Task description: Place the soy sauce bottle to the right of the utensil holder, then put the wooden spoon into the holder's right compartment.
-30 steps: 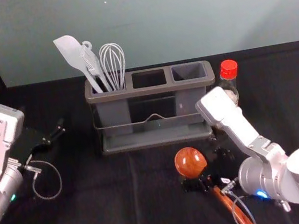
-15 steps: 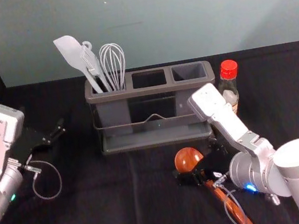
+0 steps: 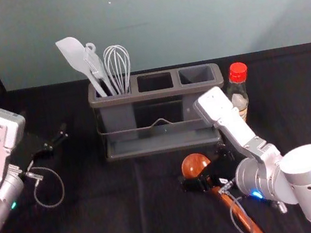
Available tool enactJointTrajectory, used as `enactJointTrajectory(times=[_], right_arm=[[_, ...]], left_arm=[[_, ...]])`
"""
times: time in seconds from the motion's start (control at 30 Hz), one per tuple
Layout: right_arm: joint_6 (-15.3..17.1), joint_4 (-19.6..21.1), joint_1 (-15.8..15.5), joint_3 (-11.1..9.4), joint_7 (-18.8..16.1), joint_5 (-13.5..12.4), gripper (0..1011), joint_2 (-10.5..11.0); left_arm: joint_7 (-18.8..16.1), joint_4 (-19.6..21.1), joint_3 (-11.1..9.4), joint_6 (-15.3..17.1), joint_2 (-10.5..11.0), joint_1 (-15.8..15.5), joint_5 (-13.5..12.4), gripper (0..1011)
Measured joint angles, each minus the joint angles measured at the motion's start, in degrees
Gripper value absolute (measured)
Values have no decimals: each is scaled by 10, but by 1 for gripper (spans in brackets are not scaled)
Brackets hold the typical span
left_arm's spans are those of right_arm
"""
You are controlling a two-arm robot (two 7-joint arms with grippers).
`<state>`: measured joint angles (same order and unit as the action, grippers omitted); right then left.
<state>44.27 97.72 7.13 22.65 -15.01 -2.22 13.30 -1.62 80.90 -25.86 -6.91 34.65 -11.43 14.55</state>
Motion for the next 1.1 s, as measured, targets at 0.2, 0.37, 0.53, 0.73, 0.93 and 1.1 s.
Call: enactJointTrajectory(times=[0.2,0.37,0.53,0.73,0.93,1.1], right_arm=[[0,-4,0,-2,-5,7,1000,-4],[-1,-6,-1,-5,-8,14,1000,-8],[-2,-7,-2,-7,-11,18,1000,-10],[-5,-8,-5,-11,-17,26,1000,-13],[-8,-9,-7,-14,-20,33,1000,-17],[-9,-9,-9,-16,-22,39,1000,-20]], left_arm=[[0,0,0,0,0,0,0,1005],[0,0,0,0,0,0,0,1005],[0,0,0,0,0,0,0,1005],[0,0,0,0,0,0,0,1005],[0,0,0,0,0,0,0,1005],[0,0,0,0,0,0,0,1005]])
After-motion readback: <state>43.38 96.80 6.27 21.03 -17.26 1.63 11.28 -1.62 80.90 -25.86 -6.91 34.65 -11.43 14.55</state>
